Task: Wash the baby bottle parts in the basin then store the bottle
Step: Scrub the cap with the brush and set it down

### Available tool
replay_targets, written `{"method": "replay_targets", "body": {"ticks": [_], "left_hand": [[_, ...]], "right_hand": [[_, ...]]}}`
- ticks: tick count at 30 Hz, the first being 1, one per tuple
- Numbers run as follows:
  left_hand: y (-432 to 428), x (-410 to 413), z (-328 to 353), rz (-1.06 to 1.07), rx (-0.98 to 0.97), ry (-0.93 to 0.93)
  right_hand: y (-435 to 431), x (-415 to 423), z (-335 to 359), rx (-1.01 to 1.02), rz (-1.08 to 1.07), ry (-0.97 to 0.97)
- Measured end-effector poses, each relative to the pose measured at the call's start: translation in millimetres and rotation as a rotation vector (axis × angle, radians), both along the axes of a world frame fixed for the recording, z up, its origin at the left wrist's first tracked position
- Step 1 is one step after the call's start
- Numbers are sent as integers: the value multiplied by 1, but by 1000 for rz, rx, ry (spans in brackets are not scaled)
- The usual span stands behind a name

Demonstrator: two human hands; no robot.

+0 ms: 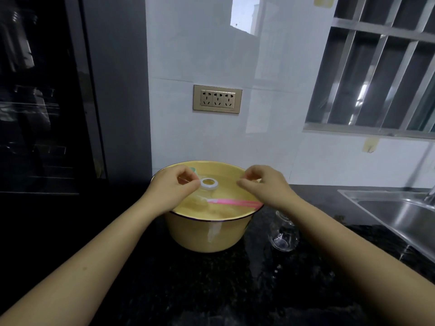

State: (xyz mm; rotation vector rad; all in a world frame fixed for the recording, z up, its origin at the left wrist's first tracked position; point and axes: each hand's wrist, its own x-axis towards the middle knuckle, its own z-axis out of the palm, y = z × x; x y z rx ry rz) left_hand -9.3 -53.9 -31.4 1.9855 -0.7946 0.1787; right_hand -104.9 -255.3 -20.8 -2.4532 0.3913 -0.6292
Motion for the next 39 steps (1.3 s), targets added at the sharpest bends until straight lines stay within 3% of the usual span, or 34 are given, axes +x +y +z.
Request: {"method": "replay_targets", "body": {"ticks": [8,20,23,28,31,39], "left_hand": [[-3,16,4,22,88,-32],[-27,57,10,131,781,-182],[-31,63,10,113,854,-215],[-30,69,6,-93,760,-114],[-28,66,5,-219,857,-64],[-33,52,5,-282,1151,-27]], "right_hand": [[18,38,-4,-371,123,459],[-1,39,-11,-803,19,368],[-3,39,-18,-828,-50,312],[-5,40,-24,-769,-117,273],[-5,40,-26,-742,-129,272],[-2,37,-25,-711,-110,270]]}}
